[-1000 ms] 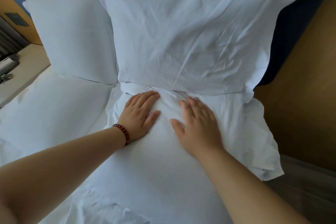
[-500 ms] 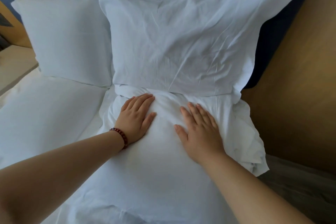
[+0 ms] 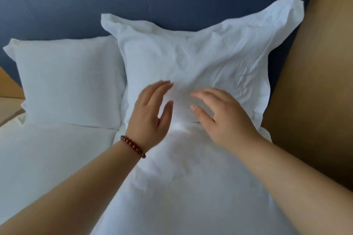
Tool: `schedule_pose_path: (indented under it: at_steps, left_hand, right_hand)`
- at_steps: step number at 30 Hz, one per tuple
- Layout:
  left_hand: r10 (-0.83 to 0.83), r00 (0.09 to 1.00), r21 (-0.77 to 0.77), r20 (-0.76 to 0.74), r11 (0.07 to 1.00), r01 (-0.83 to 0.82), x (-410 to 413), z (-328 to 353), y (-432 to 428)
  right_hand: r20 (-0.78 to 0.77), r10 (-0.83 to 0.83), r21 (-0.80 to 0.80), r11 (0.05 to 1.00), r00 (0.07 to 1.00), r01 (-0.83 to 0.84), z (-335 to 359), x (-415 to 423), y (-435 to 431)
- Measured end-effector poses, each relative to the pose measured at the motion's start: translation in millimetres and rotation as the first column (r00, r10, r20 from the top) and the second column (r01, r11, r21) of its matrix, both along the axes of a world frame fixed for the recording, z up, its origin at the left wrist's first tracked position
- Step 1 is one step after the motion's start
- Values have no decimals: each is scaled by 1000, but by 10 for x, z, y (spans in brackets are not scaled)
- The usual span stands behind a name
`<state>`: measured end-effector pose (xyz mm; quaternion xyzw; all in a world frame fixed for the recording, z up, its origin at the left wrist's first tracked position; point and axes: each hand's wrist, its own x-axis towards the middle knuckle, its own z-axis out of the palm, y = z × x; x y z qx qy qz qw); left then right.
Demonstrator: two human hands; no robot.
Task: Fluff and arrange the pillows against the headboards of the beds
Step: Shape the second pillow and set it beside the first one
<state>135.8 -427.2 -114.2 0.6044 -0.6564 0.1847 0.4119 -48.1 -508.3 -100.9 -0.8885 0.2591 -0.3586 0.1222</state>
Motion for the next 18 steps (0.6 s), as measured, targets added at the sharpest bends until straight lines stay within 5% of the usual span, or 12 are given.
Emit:
schedule_pose_path:
  at_steps: [7, 10, 13, 18]
  left_hand:
    - [107, 954, 31, 281, 992, -120, 525, 834, -553]
    - [106, 906, 204, 411, 957, -205, 779, 923, -808]
    - [210, 890, 329, 405, 875, -356, 1139, 911, -976]
    - [446, 863, 247, 237, 832, -498, 1369, 1039, -1042]
  right_hand:
    - [23, -39, -332, 942, 999, 44, 792, 711, -462]
    - [-176, -170, -353, 930, 970, 99, 1004, 884, -890]
    - [-399, -325, -313, 927, 857, 206, 977, 756, -1271]
    - [-350, -453, -395, 865, 820, 310, 797, 539, -1423]
